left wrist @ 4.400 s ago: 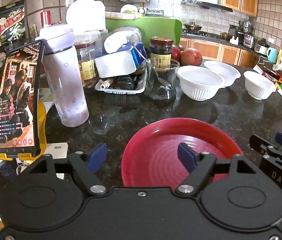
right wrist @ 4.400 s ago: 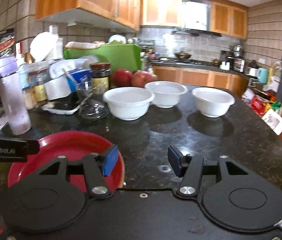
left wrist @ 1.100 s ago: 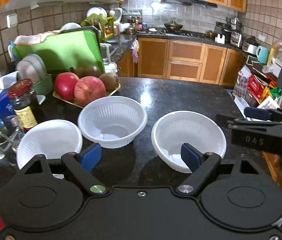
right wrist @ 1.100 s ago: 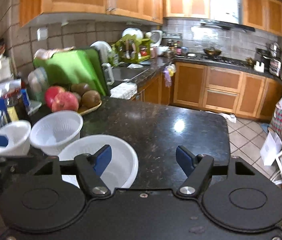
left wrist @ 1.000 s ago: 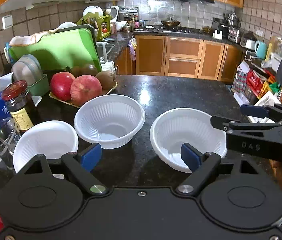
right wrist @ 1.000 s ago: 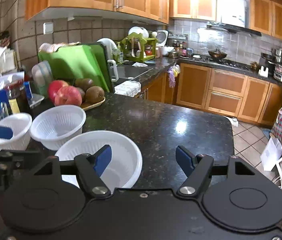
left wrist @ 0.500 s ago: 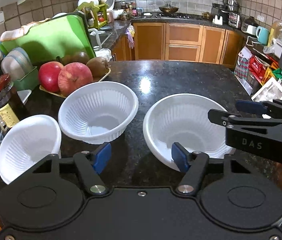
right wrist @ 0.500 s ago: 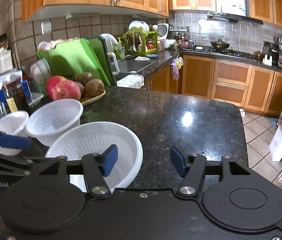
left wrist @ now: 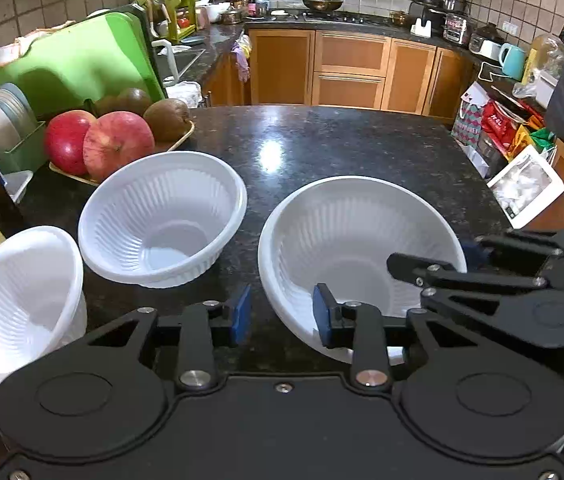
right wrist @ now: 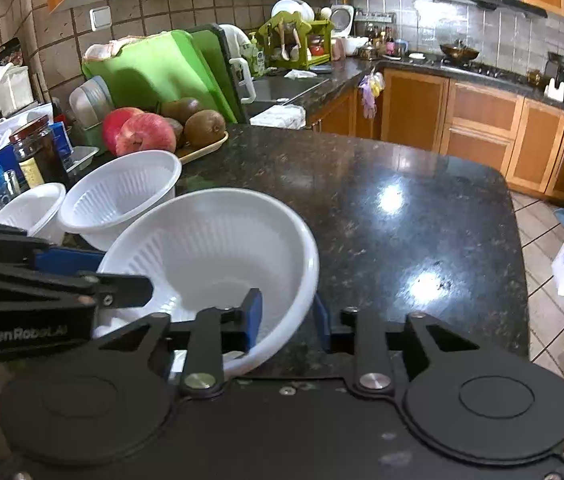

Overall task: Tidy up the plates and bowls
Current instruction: 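Grip the large white bowl rim with the left tool and lift it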

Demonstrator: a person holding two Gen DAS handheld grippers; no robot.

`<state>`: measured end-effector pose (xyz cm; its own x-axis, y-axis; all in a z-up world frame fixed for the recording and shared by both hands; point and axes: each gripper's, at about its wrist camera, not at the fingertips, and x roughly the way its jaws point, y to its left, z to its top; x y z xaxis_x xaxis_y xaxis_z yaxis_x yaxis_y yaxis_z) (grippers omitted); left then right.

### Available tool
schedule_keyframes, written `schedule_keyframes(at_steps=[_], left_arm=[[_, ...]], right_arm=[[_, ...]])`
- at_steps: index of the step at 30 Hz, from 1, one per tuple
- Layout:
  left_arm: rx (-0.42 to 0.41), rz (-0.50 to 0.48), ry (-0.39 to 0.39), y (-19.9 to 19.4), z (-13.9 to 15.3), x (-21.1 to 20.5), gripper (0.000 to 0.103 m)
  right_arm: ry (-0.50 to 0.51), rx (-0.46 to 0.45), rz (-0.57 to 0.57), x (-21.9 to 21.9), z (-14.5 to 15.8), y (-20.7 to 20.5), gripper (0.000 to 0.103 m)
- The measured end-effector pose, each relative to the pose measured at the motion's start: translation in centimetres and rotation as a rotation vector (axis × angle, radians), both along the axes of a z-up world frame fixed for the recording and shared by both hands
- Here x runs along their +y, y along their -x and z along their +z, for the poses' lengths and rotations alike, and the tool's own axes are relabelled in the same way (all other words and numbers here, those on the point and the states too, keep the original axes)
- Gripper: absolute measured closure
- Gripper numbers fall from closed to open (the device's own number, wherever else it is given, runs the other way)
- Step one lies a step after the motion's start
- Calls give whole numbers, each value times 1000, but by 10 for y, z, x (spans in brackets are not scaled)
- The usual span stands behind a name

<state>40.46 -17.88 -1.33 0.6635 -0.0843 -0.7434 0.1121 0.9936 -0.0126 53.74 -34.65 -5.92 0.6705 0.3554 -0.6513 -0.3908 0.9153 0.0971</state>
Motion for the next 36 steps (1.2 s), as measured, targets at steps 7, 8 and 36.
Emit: schedule_keyframes(at_steps=[7,8,36], left_arm=[[-17,-29,9,9,8,-3,67],[-16,-31,13,10,8,-2,67],[17,-146,-13,136,25,20,66]], right_arm=[[-11,0,-12,-1,5,11,77],[-14,4,-14,-2,7,13,77],[-98,65,-24,-1,24,192,73]])
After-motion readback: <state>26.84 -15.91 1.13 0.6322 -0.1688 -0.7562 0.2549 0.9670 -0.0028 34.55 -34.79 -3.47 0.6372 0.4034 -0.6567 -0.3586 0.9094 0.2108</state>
